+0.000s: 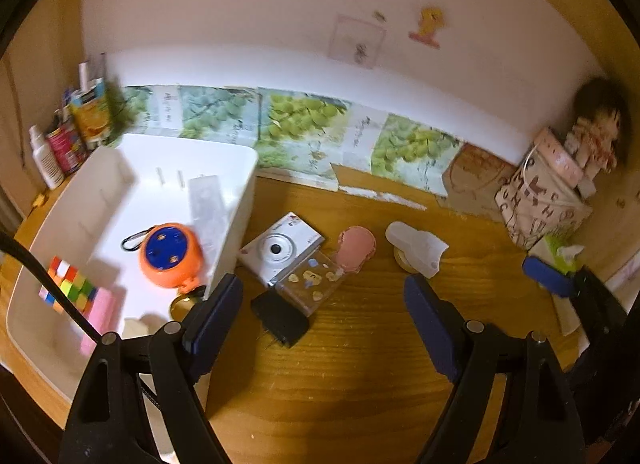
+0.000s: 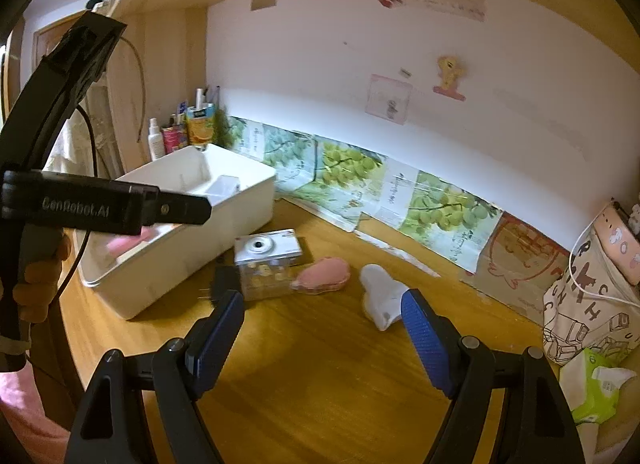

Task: Organize rigid objects
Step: 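Withdraw both tools toward the clear sticker box and white plastic holder, then grasp the clear sticker box with the left tool while the right tool grasps the white holder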

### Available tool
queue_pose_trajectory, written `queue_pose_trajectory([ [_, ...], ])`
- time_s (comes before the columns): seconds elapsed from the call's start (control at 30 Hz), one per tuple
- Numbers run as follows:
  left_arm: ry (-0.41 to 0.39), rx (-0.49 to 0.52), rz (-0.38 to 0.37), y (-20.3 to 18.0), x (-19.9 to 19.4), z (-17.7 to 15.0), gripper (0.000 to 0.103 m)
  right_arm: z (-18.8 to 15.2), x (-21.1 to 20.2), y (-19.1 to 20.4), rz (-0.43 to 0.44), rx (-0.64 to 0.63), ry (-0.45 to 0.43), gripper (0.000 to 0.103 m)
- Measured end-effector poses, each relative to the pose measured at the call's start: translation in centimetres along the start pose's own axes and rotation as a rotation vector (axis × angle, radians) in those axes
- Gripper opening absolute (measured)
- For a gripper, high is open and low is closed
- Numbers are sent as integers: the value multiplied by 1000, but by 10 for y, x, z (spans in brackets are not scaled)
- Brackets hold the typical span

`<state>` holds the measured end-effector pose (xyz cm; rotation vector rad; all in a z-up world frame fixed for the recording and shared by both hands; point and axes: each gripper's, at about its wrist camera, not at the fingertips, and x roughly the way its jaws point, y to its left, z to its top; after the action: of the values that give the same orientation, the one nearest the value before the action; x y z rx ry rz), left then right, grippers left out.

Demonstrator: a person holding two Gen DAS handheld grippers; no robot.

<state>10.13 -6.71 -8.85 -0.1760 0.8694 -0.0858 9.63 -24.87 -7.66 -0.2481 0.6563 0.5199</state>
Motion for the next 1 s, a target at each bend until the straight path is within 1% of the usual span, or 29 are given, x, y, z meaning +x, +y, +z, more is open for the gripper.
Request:
queue_pose_trajectory([
  [0.3,153,69,45,-13,61,10,85,-6,48,-33,-22,63,48,81],
  [0.53,235,85,91,-17,100,17,85,-22,88,-58,-33,123,88,81],
  [0.6,252,93,111,-17,110,18,85,-27,98,-64,-27,148,98,81],
  [0.7,284,90,120,-15,125,14,85,-34,111,-71,-30,167,111,81],
  [0.83,290,147,125,-22,137,10,85,-40,126,-77,-37,186,122,81],
  [0.93,316,155,140,-22,147,6,85,-43,133,-79,-21,220,128,81],
  [1.0,318,164,149,-22,150,4,85,-44,138,-80,-22,233,131,81],
])
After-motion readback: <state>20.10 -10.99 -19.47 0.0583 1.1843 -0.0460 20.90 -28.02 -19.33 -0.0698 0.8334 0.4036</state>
